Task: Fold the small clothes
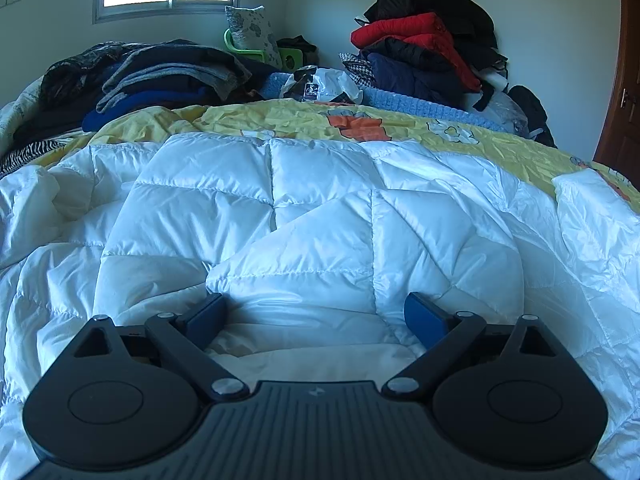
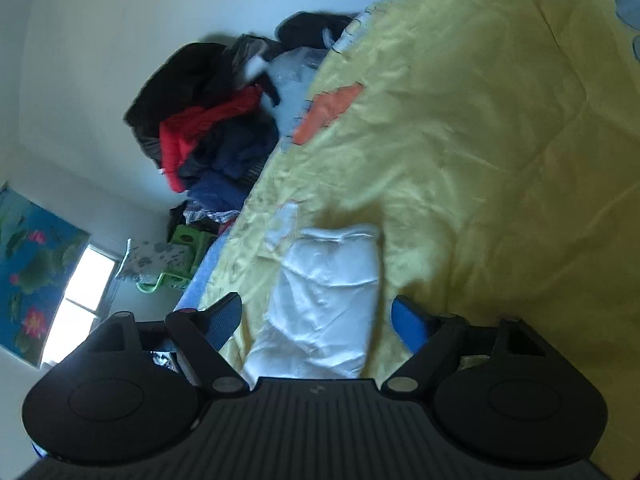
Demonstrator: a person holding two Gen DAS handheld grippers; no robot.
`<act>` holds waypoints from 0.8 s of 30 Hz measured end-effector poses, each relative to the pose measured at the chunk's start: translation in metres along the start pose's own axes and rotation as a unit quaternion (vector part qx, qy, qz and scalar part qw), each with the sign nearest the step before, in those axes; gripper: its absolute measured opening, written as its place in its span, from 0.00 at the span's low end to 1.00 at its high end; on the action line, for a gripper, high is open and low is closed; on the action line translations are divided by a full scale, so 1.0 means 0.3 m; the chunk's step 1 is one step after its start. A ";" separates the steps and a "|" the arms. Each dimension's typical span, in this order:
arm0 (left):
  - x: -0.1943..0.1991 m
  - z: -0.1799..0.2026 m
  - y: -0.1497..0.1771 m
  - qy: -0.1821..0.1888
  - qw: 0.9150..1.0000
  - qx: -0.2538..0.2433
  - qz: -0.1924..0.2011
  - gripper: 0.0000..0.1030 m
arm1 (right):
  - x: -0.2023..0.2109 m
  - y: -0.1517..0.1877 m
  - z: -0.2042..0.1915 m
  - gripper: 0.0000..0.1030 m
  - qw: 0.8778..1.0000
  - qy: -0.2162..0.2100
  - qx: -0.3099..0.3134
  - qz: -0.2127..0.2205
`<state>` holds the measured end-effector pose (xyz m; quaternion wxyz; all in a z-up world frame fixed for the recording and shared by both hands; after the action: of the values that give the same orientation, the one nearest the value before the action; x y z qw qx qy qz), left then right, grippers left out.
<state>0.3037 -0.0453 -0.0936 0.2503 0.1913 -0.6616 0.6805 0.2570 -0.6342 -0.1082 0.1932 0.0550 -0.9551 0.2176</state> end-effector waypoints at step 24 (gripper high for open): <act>0.034 0.064 -0.012 -0.055 0.998 -0.038 0.004 0.96 | 0.192 0.549 -0.323 0.11 0.951 -0.189 0.242 0.038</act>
<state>0.2964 -0.0634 -0.0837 0.2176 0.2161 -0.7004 0.6445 0.2063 -0.4451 -0.0701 -0.0185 0.1041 -0.8941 0.4352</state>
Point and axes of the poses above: each gripper's, at about its wrist camera, not at the fingertips, and x roughly against the way its jaws point, z to its right, y to its underside, the point moved 1 cm from there along -x, roughly the way its jaws point, and after that the axes turned 2 degrees about -y, right-handed, at the moved point
